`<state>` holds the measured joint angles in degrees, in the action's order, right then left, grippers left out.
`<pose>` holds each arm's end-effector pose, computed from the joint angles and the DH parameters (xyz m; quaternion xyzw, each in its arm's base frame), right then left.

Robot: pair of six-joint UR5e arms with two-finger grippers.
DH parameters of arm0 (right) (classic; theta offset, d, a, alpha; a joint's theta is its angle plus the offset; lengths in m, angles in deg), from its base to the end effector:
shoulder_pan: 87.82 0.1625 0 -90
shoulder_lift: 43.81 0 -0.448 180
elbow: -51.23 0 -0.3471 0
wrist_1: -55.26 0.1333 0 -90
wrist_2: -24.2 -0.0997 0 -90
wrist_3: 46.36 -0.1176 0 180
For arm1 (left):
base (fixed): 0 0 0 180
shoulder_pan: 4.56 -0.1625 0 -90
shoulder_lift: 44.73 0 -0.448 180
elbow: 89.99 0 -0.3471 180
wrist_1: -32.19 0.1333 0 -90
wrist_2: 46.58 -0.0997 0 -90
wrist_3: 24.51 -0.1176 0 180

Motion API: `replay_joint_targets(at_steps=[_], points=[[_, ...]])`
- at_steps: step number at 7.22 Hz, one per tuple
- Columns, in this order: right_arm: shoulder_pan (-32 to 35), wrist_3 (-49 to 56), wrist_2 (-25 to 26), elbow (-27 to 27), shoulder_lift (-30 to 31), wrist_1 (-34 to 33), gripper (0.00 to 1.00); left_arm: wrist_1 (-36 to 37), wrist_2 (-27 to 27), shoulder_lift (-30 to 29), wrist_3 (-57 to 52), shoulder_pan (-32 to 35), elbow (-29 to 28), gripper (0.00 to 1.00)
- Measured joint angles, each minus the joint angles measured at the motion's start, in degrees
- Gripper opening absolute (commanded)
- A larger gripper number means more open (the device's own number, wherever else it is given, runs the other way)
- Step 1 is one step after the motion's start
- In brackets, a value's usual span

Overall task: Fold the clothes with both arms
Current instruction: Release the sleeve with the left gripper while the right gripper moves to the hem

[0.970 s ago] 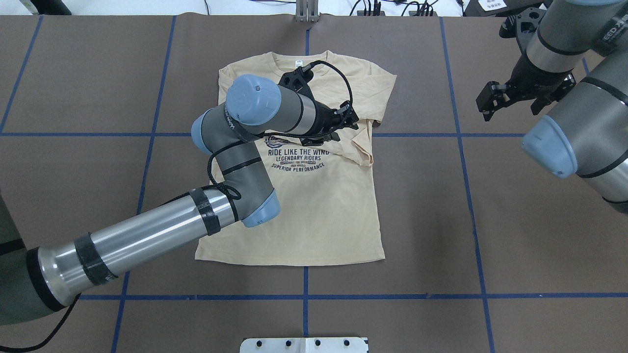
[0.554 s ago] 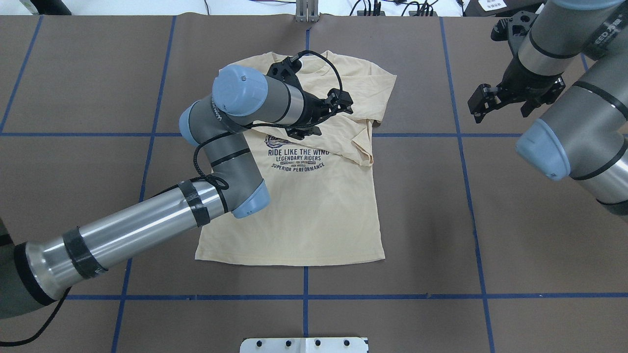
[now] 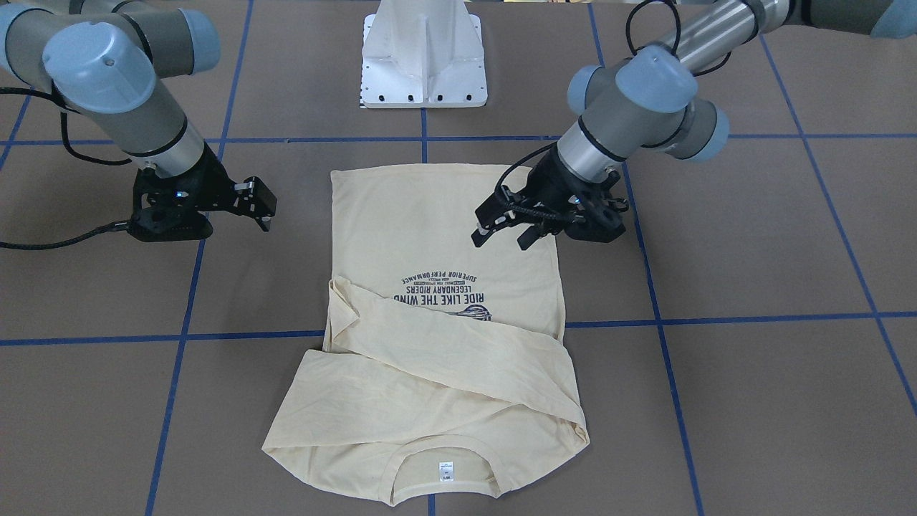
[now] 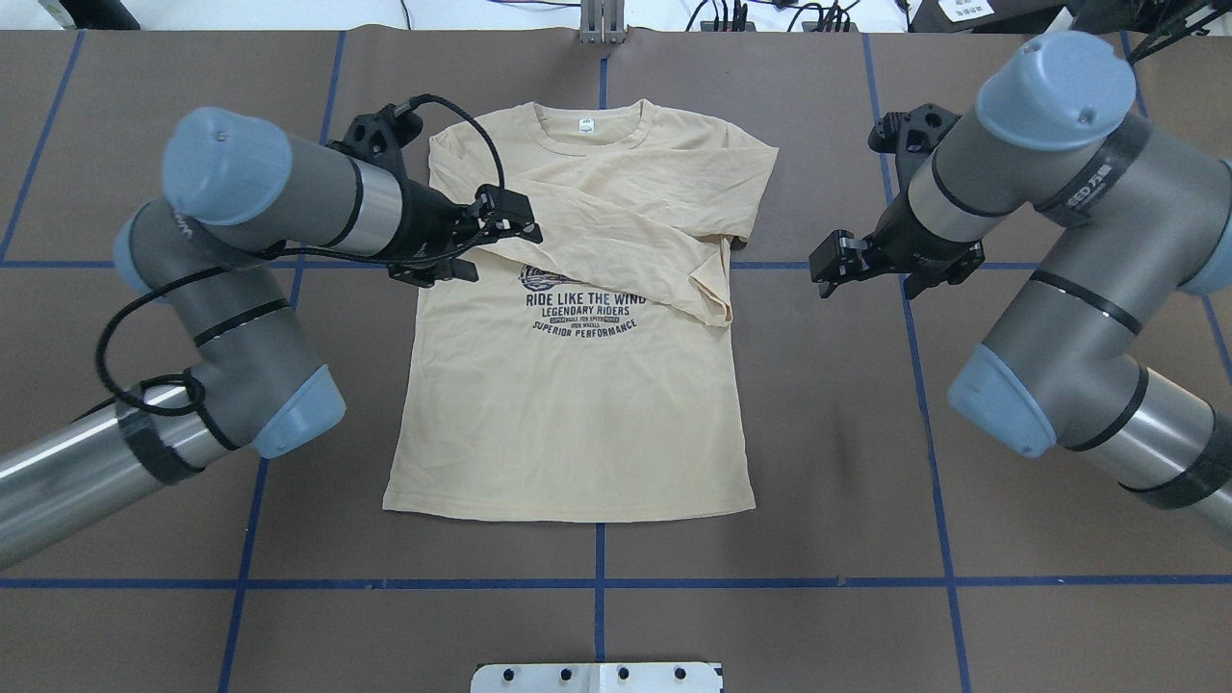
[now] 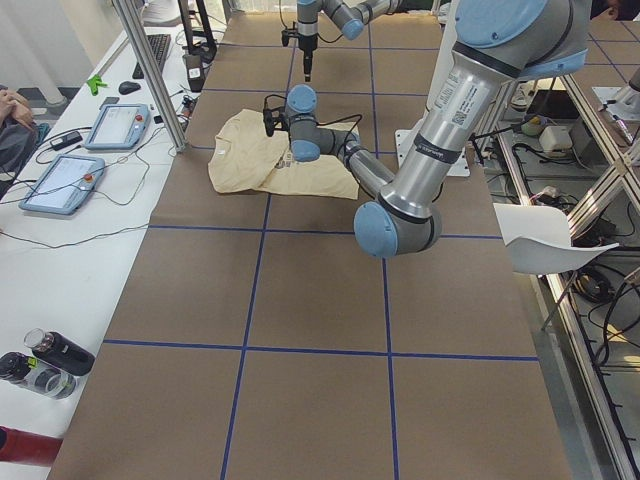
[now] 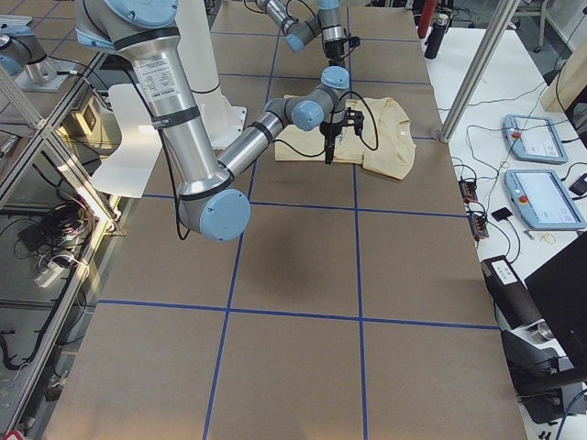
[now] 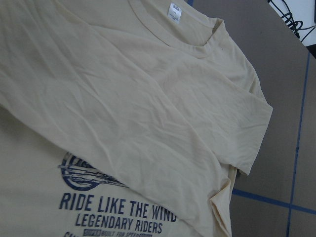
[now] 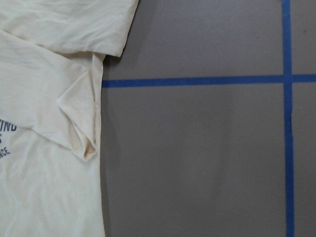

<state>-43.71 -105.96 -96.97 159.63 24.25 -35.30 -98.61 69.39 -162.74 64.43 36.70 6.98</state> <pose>-0.3610 -0.4508 0.3669 -0.0027 -0.4138 0.0174 0.9102 0.4134 -0.4715 0.2884 0.0507 0.6221 -0.1347 0.7696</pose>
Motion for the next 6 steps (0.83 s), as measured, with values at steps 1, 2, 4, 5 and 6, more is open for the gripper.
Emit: replay_joint_targets(at_steps=[1, 2, 4, 5, 6], points=[[-3.04, -3.88, 0.01, 0.42, 1.06, 2.65, 1.00, 2.16, 0.17, 3.60, -2.39, 0.30, 5.46, 1.00], [-6.18, -7.80, 0.54, 0.51, 2.71, 7.54, 1.00, 3.16, 0.21, 6.14, -3.40, 0.43, 9.34, 1.00], [-13.22, -14.83, 4.62, -0.21, 6.55, 19.41, 1.00, 4.03, 0.00, 8.95, -3.92, 0.48, 13.94, 1.00], [-16.21, -16.39, 6.70, -1.09, 6.83, 21.70, 1.00, 4.11, -0.14, 9.50, -3.99, 0.49, 15.04, 1.00], [-18.23, -17.56, 8.02, -2.19, 6.38, 22.55, 0.99, 4.14, -0.31, 9.71, -4.02, 0.49, 15.53, 1.00]])
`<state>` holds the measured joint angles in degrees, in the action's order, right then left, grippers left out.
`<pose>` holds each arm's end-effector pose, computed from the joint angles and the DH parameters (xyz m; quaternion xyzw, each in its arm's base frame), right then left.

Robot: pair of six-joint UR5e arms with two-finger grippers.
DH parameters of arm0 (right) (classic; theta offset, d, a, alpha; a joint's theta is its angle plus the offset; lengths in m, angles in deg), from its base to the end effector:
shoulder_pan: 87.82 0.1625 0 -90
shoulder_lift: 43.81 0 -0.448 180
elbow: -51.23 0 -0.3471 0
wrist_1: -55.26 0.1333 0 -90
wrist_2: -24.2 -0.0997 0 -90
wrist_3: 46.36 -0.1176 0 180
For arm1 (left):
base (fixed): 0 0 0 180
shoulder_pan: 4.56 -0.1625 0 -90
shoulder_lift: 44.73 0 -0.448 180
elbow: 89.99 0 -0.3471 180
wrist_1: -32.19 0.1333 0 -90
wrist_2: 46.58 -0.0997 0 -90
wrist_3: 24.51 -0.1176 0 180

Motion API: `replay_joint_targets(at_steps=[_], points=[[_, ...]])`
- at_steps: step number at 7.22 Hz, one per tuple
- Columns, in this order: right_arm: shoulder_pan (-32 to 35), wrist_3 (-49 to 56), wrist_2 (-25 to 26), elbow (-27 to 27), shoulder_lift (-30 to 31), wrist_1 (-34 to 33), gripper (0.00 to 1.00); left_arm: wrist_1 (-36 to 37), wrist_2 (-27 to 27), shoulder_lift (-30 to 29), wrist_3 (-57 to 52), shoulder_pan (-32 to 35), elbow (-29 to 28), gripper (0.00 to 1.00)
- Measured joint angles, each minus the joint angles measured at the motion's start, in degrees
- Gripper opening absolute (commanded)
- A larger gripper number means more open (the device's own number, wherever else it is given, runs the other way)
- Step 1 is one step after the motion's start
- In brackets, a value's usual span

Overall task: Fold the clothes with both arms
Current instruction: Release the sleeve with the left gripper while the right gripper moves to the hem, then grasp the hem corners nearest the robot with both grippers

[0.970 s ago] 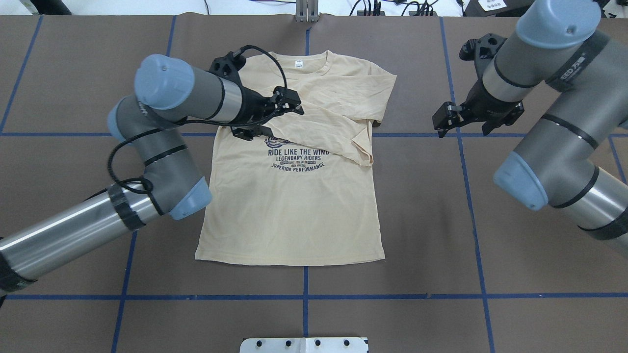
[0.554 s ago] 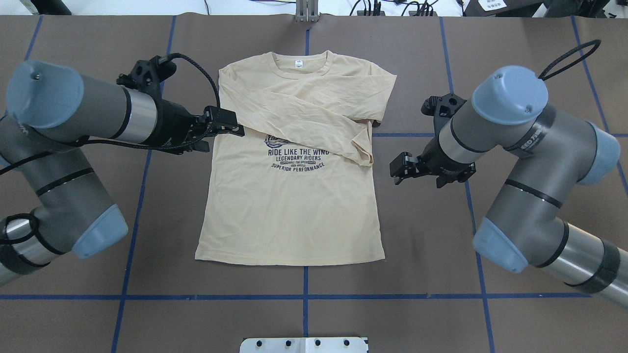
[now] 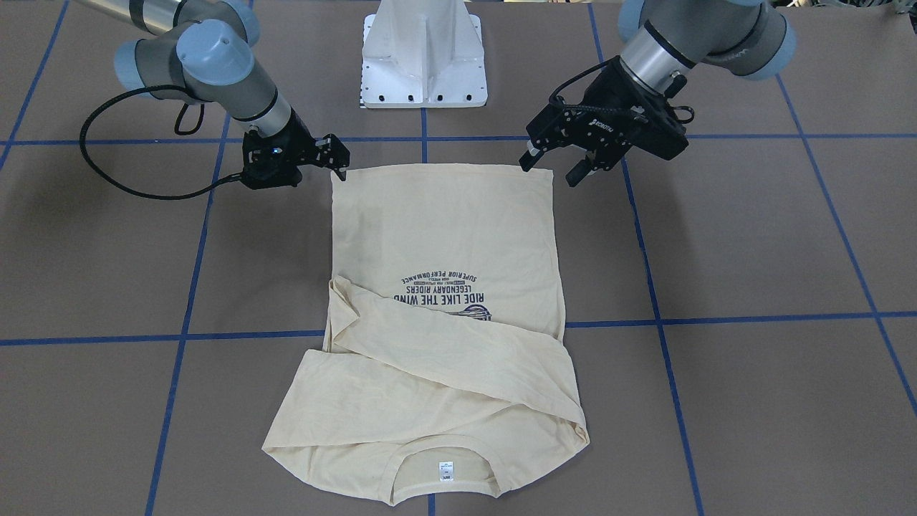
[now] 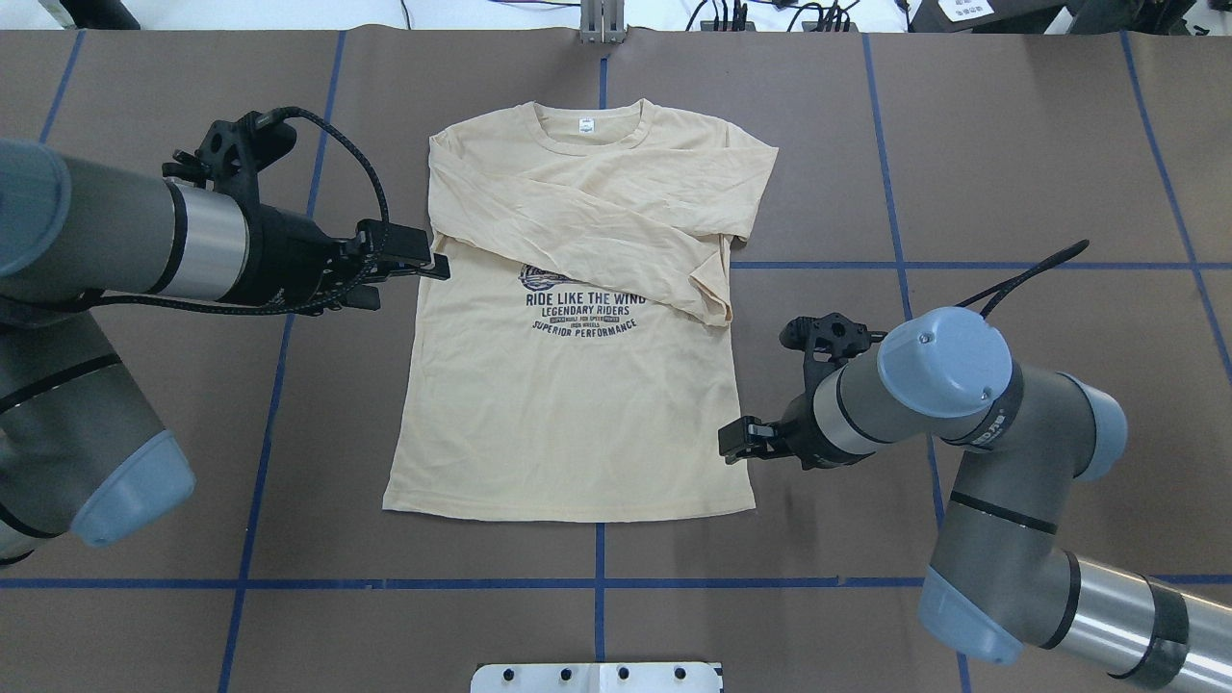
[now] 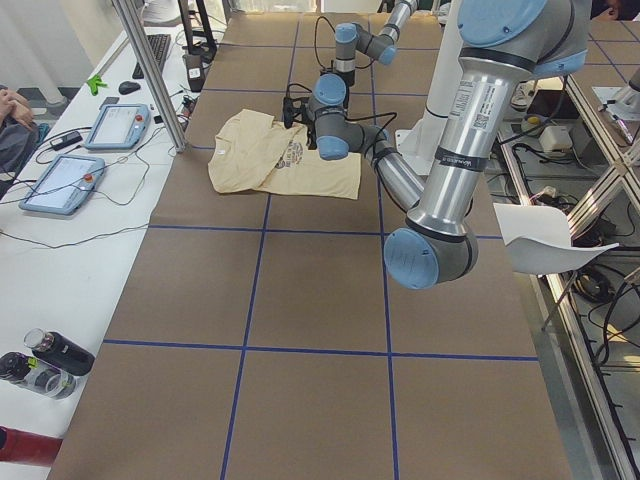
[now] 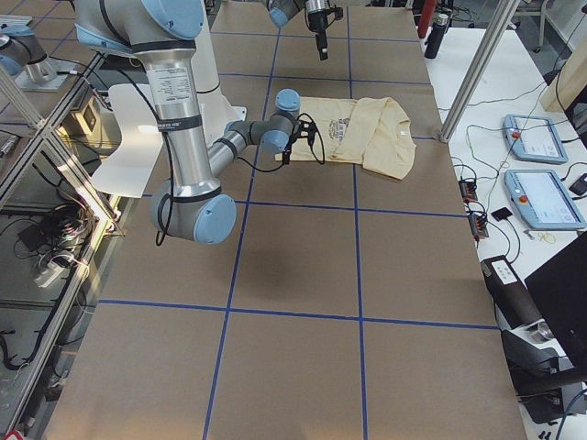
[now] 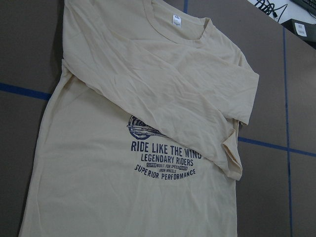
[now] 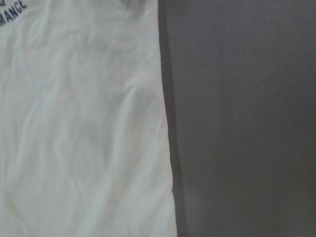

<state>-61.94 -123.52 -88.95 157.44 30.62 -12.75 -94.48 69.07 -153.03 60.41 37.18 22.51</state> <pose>-0.4671 -0.3234 0.3947 -0.0220 -0.4773 0.0091 0.8784 0.3395 -0.4134 0.2867 0.0835 0.6287 -0.1074 0.7657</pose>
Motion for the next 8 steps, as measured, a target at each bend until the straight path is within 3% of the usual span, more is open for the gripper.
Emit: replay_joint_targets(at_steps=[2, 3, 4, 8], points=[[-1.34, -0.78, 0.79, -2.55, -2.48, 0.01, 0.94, 0.01, -0.15, 0.12, -0.01, 0.15, 0.36, 1.00], [-1.47, -0.85, 0.87, -3.68, -3.52, -0.06, 0.84, 0.03, -0.16, 0.34, -0.02, 0.38, 0.64, 1.00], [-1.50, -1.05, 0.90, -4.43, -4.10, -0.09, 0.82, 0.07, -0.17, 0.71, 0.00, 0.53, 0.99, 1.00], [-1.62, -2.16, 0.76, -5.42, -4.41, -0.17, 0.58, 0.10, -0.17, 1.07, 0.07, 0.58, 1.40, 1.00]])
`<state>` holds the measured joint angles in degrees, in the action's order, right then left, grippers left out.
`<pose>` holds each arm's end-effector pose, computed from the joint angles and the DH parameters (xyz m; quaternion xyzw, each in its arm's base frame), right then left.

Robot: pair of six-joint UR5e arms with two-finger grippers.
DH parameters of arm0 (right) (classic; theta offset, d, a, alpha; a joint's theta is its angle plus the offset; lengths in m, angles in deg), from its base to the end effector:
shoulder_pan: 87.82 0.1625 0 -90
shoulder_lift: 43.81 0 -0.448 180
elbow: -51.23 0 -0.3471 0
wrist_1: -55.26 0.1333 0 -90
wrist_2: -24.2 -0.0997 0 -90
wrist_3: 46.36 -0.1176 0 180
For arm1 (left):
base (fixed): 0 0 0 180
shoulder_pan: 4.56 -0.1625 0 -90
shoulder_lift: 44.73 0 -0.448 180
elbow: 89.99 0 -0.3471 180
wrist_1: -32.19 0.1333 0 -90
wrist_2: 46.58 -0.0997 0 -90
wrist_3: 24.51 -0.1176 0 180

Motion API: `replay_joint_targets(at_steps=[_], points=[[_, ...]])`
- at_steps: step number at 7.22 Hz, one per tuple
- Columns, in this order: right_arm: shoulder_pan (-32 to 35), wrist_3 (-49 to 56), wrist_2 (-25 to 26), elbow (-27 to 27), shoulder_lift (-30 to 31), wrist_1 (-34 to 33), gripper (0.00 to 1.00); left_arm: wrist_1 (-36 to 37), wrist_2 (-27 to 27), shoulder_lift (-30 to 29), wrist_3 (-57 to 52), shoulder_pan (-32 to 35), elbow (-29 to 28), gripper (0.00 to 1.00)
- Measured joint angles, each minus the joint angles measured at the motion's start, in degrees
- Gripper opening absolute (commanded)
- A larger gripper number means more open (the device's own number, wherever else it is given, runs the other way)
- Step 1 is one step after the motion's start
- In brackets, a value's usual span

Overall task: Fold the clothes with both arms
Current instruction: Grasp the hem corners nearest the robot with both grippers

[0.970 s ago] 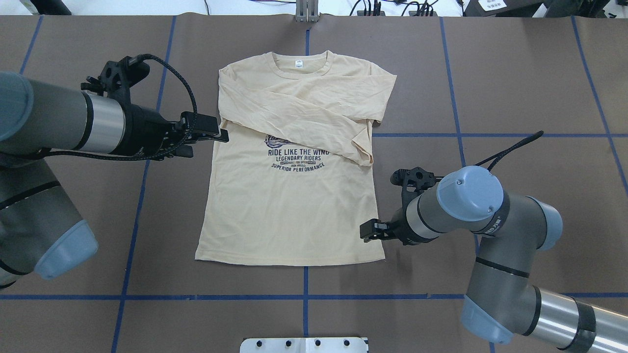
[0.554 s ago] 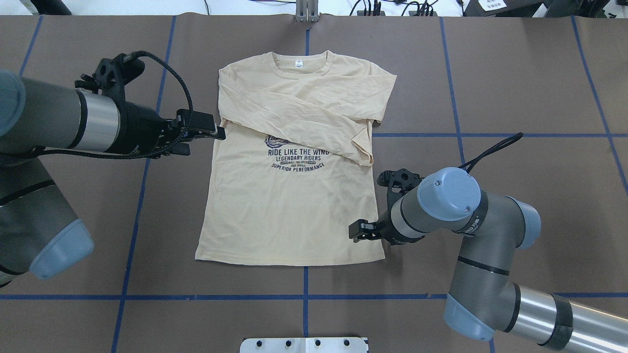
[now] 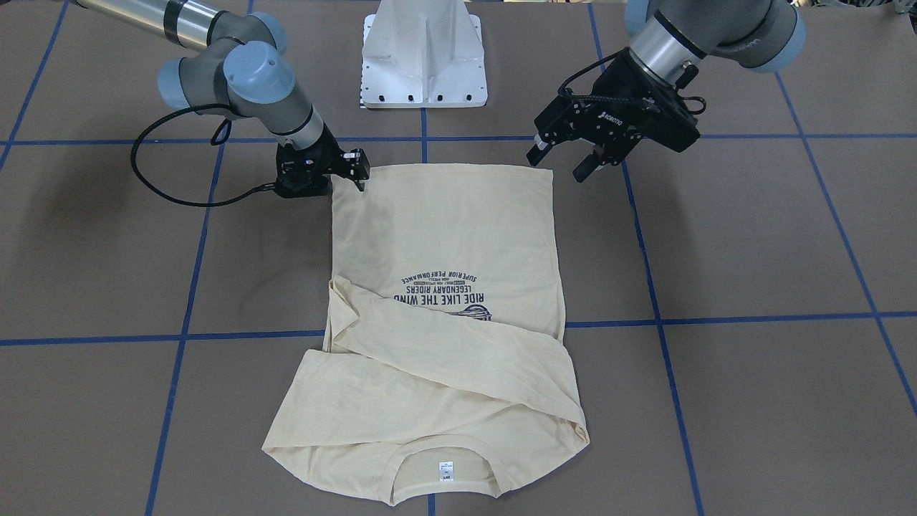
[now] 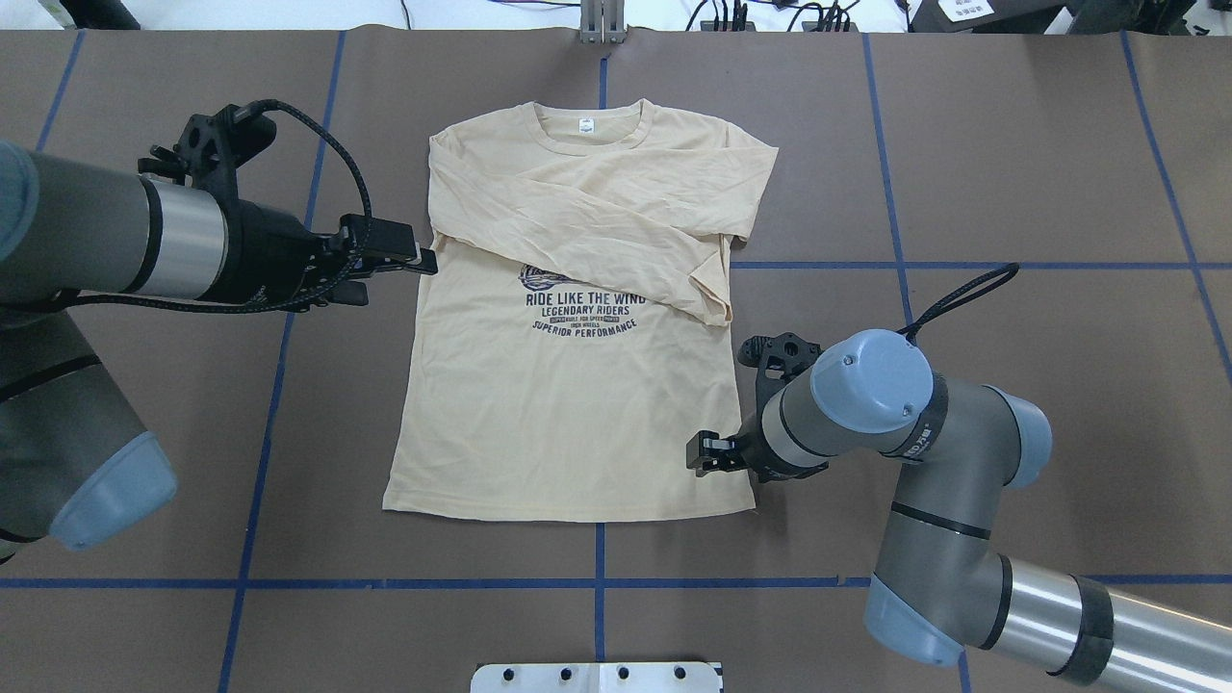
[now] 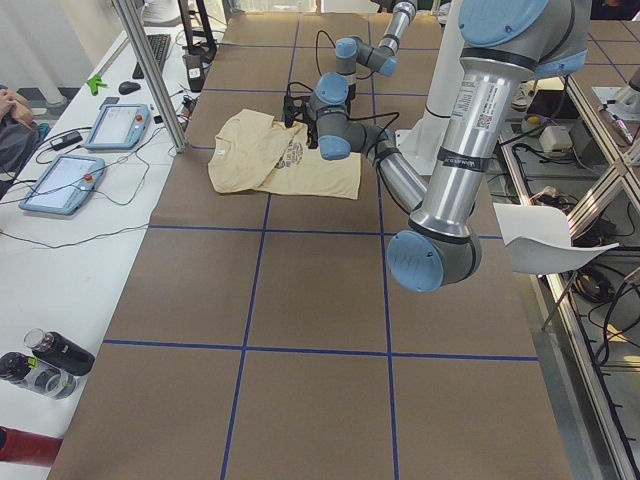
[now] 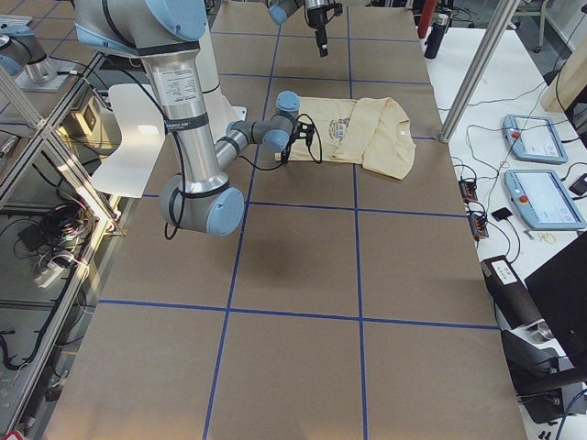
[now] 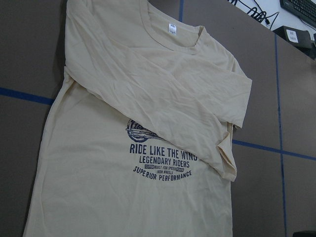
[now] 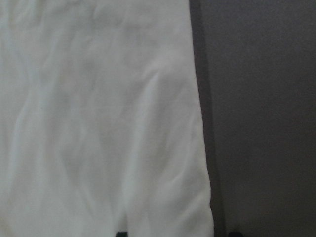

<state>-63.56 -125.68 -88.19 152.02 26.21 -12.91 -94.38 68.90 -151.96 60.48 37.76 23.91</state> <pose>-0.5091 -0.3265 0.3928 -0.0355 -0.4668 0.0186 0.8834 0.3281 -0.4107 0.2873 0.0883 0.6293 -0.1119 0.7640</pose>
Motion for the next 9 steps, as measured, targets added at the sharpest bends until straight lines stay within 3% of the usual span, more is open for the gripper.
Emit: replay_joint_targets(at_steps=[2, 3, 6, 9], points=[[0.00, -0.16, -0.38, 0.12, -0.02, -0.03, 0.09, 0.01, 0.02, 0.00, 0.00, -0.03, -0.07, 1.00], [0.00, -0.20, -0.64, 0.27, -0.03, -0.05, 0.00, 0.01, 0.06, 0.01, -0.02, -0.04, -0.10, 1.00], [0.10, -0.22, -1.77, 2.14, 0.03, -2.95, 0.00, 0.01, 0.03, 0.66, 0.01, -0.07, -0.01, 1.00], [0.49, -1.15, -2.11, 5.92, 0.24, -4.52, 0.00, -0.19, -1.98, 7.67, 0.62, -2.45, 2.33, 1.00]])
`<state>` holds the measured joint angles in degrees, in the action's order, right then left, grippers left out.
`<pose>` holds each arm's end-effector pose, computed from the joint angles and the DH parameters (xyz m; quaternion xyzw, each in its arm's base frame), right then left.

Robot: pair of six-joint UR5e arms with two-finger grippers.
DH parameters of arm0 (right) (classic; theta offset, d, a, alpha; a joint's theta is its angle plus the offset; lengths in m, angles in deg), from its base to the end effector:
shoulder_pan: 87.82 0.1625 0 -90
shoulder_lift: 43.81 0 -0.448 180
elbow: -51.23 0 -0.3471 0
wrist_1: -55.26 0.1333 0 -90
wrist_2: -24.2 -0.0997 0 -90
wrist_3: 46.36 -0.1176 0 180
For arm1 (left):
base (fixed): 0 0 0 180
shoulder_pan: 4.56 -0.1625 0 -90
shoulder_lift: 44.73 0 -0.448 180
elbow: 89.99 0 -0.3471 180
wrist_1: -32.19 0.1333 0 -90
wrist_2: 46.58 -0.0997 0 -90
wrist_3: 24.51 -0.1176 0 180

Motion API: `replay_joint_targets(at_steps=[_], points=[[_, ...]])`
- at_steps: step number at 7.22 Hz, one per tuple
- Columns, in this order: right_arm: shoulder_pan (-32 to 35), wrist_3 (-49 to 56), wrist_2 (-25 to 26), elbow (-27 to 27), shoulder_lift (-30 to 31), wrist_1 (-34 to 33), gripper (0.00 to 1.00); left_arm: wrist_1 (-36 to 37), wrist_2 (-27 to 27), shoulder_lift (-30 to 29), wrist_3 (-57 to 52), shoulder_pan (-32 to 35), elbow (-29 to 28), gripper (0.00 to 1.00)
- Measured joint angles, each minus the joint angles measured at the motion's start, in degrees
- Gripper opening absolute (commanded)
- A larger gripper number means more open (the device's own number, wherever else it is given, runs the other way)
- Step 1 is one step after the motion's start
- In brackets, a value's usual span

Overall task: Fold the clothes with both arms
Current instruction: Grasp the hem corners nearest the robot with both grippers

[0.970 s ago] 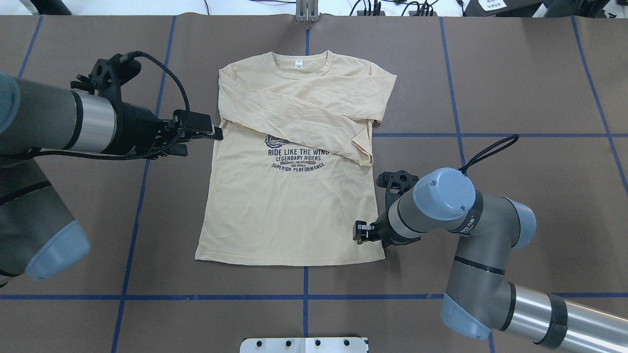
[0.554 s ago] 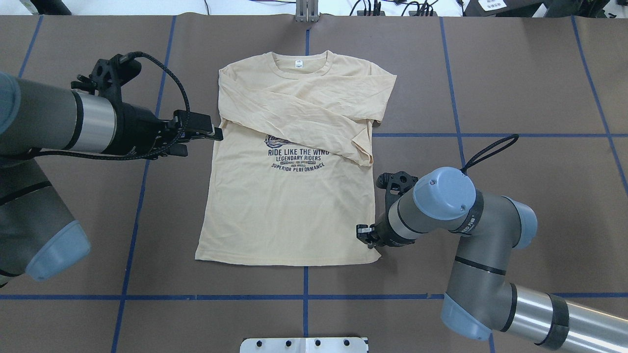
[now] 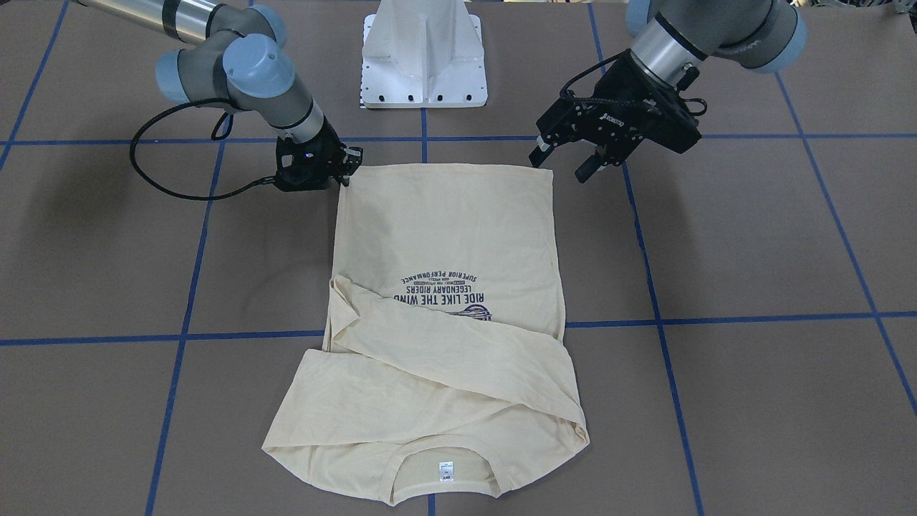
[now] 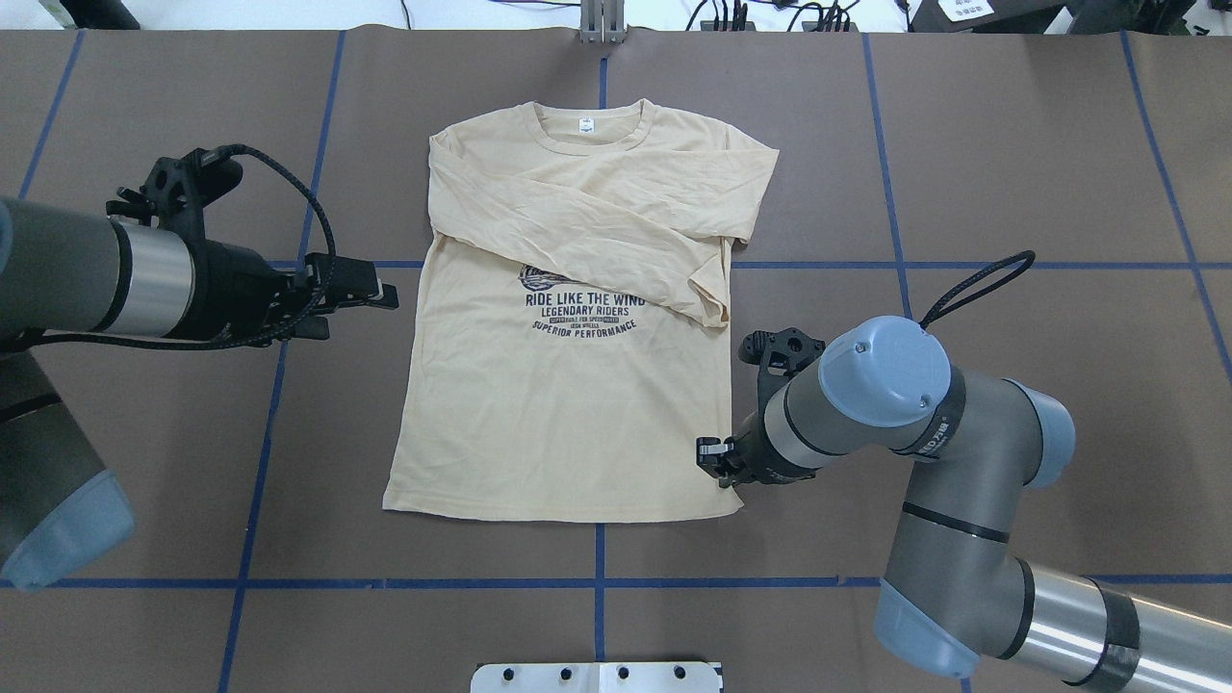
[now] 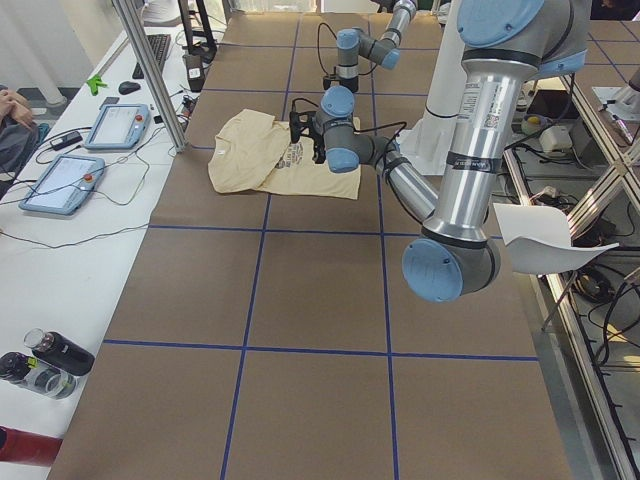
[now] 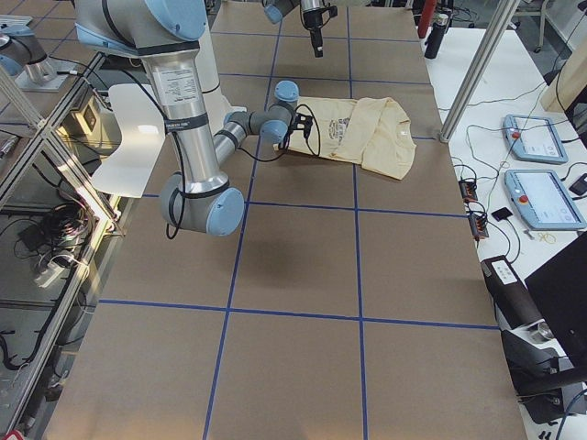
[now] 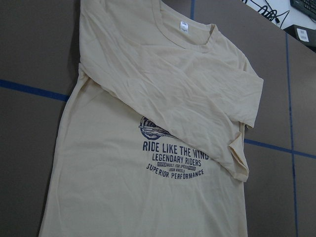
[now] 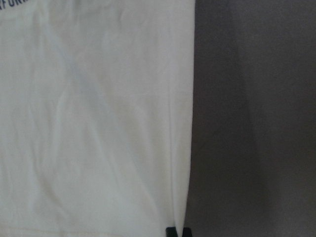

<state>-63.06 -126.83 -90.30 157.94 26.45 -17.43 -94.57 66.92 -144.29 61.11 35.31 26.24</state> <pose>-0.4874 -0.3179 0.3608 -0.0506 -0.4780 0.0204 0.8767 0.3197 -0.3796 0.3385 0.0661 0.5984 -0.1258 0.7885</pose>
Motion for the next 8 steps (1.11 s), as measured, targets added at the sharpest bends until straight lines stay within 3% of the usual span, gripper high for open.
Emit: replay_joint_targets(at_steps=[2, 4, 8], points=[[0.18, -0.40, 0.00, 1.62, 0.27, -0.02, 0.00, 0.00, -7.49, 3.71, 3.25, -8.22, -0.33, 1.00], [0.68, -0.46, 0.00, 2.18, 0.31, 0.00, 0.00, 0.04, -13.41, 3.60, 7.04, -15.66, -3.25, 0.98], [1.28, -0.47, -0.02, 2.67, 0.07, 0.00, 0.00, 0.21, -15.14, 2.70, 7.87, -18.87, -7.75, 0.91]])
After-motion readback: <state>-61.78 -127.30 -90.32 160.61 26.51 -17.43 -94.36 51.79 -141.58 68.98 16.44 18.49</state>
